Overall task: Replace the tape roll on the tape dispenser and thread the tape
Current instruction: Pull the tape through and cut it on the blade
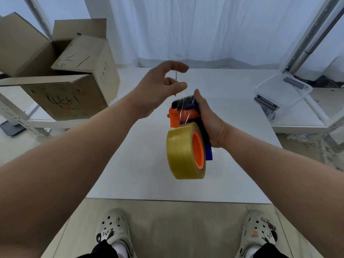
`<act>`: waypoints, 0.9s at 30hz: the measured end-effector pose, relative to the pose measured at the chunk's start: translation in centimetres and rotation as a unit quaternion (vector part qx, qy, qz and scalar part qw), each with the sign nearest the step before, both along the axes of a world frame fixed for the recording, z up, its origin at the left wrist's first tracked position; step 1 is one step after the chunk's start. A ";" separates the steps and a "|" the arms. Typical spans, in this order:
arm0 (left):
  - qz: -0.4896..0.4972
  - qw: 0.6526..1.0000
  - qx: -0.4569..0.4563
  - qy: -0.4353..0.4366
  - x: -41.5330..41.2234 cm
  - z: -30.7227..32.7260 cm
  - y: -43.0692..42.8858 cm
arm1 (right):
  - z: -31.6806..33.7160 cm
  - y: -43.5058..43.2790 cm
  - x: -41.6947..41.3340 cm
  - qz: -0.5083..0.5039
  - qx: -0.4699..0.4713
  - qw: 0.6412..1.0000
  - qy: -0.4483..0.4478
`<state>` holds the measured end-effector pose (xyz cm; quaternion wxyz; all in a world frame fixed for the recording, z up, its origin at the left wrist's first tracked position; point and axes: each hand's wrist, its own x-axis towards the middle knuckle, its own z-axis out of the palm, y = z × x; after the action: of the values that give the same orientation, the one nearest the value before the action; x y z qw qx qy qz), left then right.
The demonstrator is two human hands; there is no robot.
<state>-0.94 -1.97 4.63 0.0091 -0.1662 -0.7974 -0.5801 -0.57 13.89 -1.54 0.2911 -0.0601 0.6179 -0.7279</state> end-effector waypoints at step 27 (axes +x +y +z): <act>0.037 0.999 -0.036 0.008 -0.1 -0.2 -0.3 | 0.4 1.1 -0.9 0.005 -0.013 0.999 -0.029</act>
<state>-1.02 -2.26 4.40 0.0308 -0.1413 -0.8233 -0.5489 -1.49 15.04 -1.12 0.3118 -0.0458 0.5991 -0.7361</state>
